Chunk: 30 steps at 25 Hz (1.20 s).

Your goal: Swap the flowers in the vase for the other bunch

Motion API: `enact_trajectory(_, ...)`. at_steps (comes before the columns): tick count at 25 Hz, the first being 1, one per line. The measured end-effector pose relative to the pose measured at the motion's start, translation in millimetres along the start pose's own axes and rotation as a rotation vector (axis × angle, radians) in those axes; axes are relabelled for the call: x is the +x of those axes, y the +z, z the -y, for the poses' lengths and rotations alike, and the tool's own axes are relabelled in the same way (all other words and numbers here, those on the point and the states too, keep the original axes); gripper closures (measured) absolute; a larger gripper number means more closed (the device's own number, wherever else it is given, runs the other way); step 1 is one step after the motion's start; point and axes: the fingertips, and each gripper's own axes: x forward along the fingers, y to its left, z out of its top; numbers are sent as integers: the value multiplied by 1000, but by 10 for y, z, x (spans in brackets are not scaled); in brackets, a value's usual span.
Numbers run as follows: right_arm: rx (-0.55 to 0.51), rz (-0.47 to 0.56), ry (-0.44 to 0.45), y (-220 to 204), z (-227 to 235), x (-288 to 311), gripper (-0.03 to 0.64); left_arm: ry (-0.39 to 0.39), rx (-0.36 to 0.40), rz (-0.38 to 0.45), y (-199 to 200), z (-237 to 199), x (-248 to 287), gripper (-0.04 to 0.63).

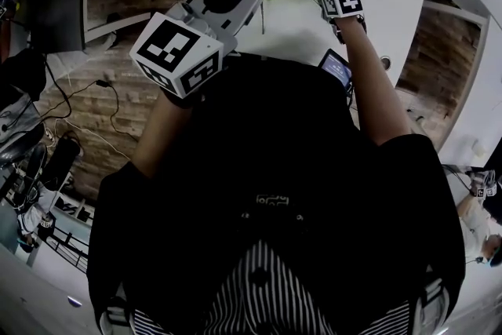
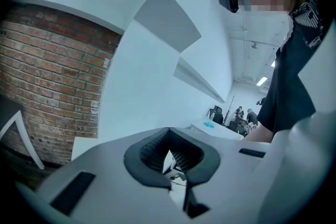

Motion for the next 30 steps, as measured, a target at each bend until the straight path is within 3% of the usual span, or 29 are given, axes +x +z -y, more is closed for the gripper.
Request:
enact_trajectory(7,22,260,35,433,-83,-797,586,-48,14,1,49,103,161,589)
enact_trajectory(14,-15,704,139,1198,-261,-1796,586,-88,36,-5,105,188,297,589)
enact_trajectory(18,-54,874,167,1507,-251,-2069,585,-101,43,-9,118,219,343,589)
enact_trajectory(22,-110,990,199,1704,-301,-2215,586,-106,47,-18,66,216,348,589)
enact_trajectory(30,-136,1089,179,2144,-55,-2365,586,-99,32,-51,87,16,500,589)
